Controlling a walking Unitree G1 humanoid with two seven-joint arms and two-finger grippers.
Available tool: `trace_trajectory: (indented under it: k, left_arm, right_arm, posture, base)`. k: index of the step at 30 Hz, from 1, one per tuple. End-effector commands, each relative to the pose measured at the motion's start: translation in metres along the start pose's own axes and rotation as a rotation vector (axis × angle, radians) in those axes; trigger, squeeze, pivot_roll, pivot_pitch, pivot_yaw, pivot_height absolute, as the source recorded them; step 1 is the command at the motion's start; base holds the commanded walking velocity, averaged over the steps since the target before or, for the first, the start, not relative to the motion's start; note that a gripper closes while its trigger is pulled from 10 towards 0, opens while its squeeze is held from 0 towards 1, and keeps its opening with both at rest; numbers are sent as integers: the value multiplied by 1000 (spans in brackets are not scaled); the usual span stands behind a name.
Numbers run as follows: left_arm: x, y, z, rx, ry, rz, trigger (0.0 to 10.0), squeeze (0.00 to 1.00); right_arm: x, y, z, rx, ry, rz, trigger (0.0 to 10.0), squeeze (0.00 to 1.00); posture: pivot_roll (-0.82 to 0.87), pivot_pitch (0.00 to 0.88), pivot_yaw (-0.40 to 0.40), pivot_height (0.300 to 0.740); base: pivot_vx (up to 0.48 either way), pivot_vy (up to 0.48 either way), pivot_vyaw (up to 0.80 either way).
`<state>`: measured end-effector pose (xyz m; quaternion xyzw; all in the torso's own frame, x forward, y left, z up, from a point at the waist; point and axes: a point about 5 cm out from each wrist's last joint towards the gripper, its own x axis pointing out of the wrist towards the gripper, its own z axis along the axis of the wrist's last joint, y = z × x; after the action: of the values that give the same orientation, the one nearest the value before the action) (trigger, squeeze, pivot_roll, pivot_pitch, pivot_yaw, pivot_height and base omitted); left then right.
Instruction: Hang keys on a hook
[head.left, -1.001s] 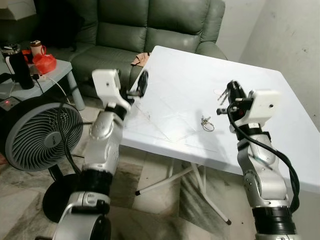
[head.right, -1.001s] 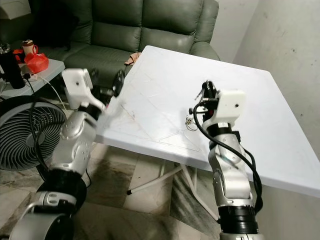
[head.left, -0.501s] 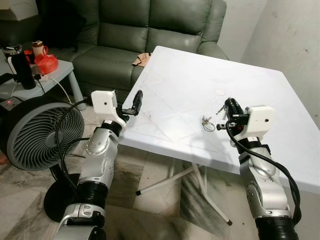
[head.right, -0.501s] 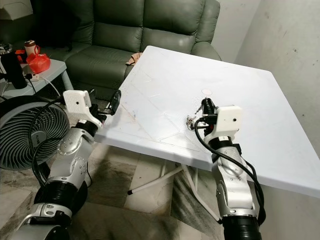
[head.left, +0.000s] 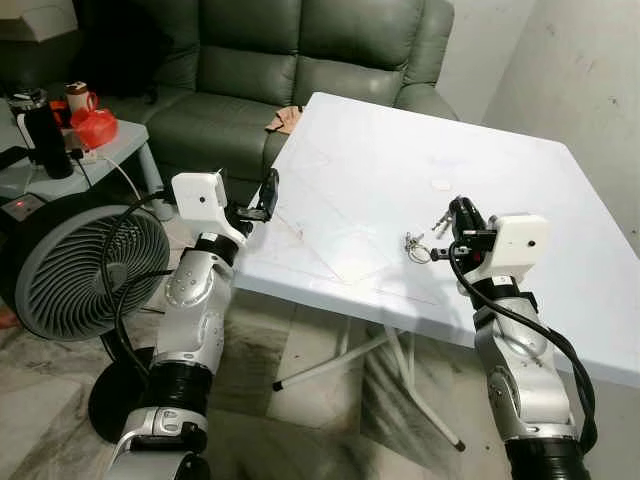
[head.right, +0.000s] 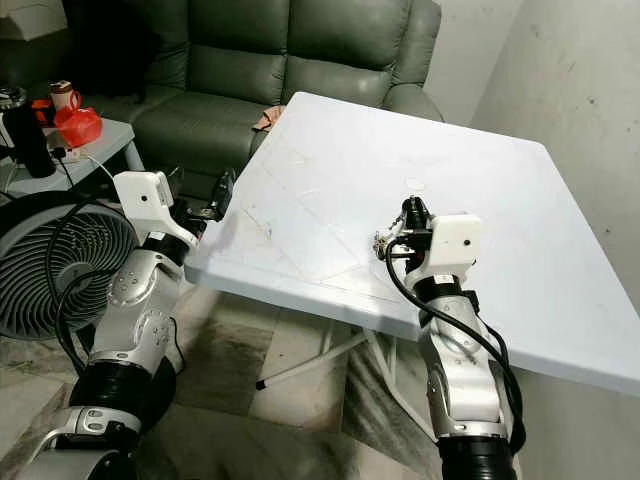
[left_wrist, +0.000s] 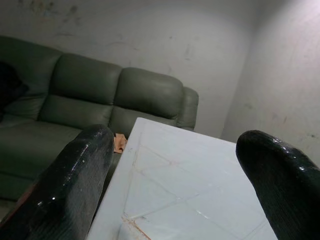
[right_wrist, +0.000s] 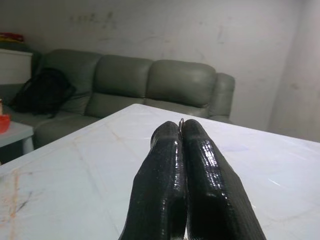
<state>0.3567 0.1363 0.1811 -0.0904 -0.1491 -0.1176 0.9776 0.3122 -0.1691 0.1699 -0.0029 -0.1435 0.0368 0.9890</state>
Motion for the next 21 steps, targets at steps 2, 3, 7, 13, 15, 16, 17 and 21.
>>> trace_trajectory:
  k: [2, 3, 7, 13, 15, 16, 17, 21]
  left_arm:
    - [6, -5, 7, 4, -21, -12, 10000, 0]
    - [6, -5, 7, 4, -20, -12, 10000, 0]
    - [7, -5, 6, 9, -16, -13, 10000, 0]
    - [7, -6, 6, 4, -10, -12, 10000, 0]
    - [8, -6, 4, -8, 2, -10, 10000, 0]
    - [8, -5, 4, -9, 7, -8, 10000, 0]
    - [8, -5, 3, -9, 12, -6, 10000, 0]
    - [9, -6, 2, -20, 24, -8, 10000, 0]
  right_arm:
    - [3, -5, 4, 1, -3, -20, 10000, 0]
    - [3, -5, 4, 0, -3, -21, 10000, 0]
    - [3, -4, 3, -5, 4, -24, 10000, 0]
    - [3, -4, 2, -9, 14, -26, 10000, 0]
    - [3, -3, 2, -13, 14, -24, 10000, 0]
    - [3, -3, 2, -13, 15, -25, 10000, 0]
    - [3, -3, 2, -12, 16, -27, 10000, 0]
    - [3, -3, 2, -13, 18, -27, 10000, 0]
  posture:
    - [-14, 0, -63, 711]
    - [-14, 0, -63, 711]
    - [-14, 0, -65, 711]
    - [-12, 0, -69, 711]
    - [-13, 0, -69, 711]
    - [-14, 0, -67, 711]
    - [-14, 0, -67, 711]
    - [-14, 0, -66, 711]
  base:
    - [0, 0, -766]
    - [0, 0, -769]
    - [0, 0, -769]
    - [0, 0, -767]
    - [0, 0, -769]
    - [0, 0, -769]
    - [0, 0, -769]
    - [0, 480, -769]
